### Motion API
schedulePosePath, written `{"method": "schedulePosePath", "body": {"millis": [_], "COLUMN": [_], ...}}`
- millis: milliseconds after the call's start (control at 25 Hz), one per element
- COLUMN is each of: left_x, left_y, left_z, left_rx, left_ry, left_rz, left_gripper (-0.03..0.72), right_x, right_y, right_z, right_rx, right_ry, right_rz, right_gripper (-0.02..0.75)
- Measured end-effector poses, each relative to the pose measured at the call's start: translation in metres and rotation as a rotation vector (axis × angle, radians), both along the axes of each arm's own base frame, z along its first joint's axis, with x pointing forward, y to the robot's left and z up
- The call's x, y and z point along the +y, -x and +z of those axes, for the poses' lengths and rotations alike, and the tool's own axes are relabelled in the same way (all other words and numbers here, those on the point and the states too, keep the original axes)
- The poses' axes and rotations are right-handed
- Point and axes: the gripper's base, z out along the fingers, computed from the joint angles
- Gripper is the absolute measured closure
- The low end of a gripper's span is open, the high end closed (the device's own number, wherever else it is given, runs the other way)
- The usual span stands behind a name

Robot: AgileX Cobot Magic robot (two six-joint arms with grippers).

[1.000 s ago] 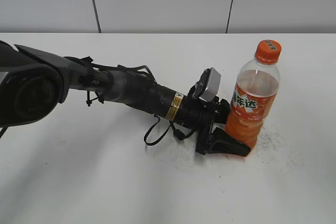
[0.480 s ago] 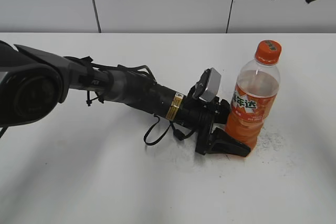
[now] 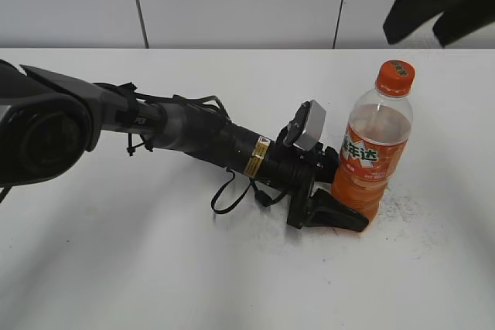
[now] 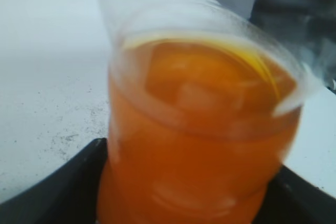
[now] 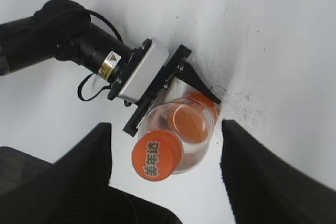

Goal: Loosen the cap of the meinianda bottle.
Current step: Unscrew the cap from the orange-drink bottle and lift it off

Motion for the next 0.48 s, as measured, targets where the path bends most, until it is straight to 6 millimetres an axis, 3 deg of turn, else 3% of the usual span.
{"method": "schedulePosePath", "body": {"millis": [160, 480], "left_x": [0.0, 0.0], "left_y": [0.0, 0.001], "left_z": [0.0, 0.0], "left_rx": [0.0, 0.0], "left_ry": [0.0, 0.0], "left_rz": [-0.003, -0.007], "left_gripper": [0.12, 0.12], "right_x": [0.0, 0.003], "right_y": [0.006, 0.006], "right_z": [-0.025, -0.028], "right_rx": [0.097, 0.116], "right_ry": [0.007, -0.017], "right_rz": [0.002, 0.009], "right_gripper": [0.26, 0.265]}}
